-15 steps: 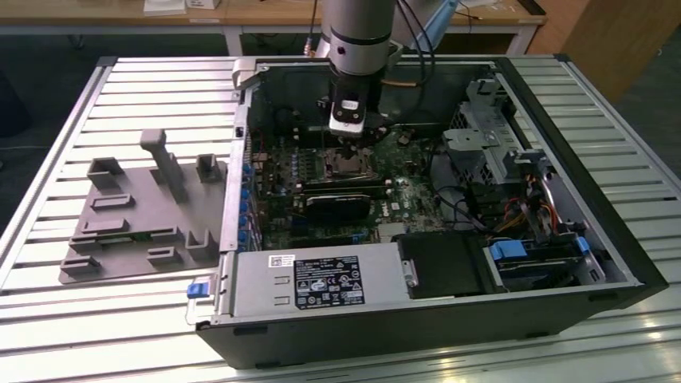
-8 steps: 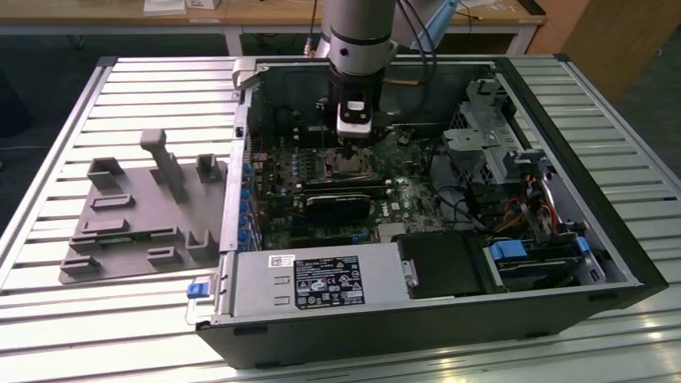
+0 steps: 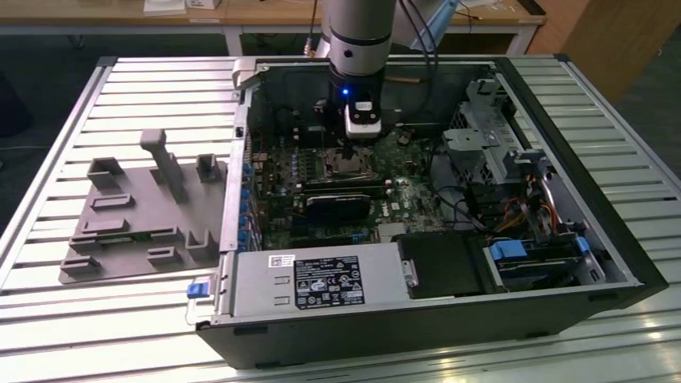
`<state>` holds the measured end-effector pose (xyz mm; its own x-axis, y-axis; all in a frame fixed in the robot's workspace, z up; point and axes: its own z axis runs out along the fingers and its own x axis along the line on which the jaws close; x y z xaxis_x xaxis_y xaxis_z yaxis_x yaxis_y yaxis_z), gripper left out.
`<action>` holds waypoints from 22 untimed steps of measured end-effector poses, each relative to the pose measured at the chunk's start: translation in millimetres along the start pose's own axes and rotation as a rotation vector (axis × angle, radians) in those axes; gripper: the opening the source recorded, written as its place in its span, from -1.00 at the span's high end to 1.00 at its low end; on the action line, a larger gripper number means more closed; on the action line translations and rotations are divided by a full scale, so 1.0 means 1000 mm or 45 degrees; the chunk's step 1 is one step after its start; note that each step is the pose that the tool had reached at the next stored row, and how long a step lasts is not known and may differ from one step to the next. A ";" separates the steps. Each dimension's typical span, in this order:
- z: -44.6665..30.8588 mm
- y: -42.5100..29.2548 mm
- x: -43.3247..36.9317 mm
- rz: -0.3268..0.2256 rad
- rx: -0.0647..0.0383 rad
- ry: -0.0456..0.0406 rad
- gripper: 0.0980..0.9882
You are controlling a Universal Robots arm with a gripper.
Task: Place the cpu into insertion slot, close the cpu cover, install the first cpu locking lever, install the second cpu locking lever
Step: 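Close the cpu cover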
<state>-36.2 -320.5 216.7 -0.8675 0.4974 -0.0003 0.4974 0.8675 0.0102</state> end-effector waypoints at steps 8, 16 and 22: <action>0.0003 0.0000 0.0000 -0.184 0.000 0.002 0.99; 0.0005 0.0000 0.0000 -0.369 0.000 0.004 0.99; 0.0007 0.0000 0.0000 -0.509 0.000 0.005 0.99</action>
<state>-36.2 -320.5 216.0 -0.9927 0.1208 -0.0002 0.1207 0.9926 0.0103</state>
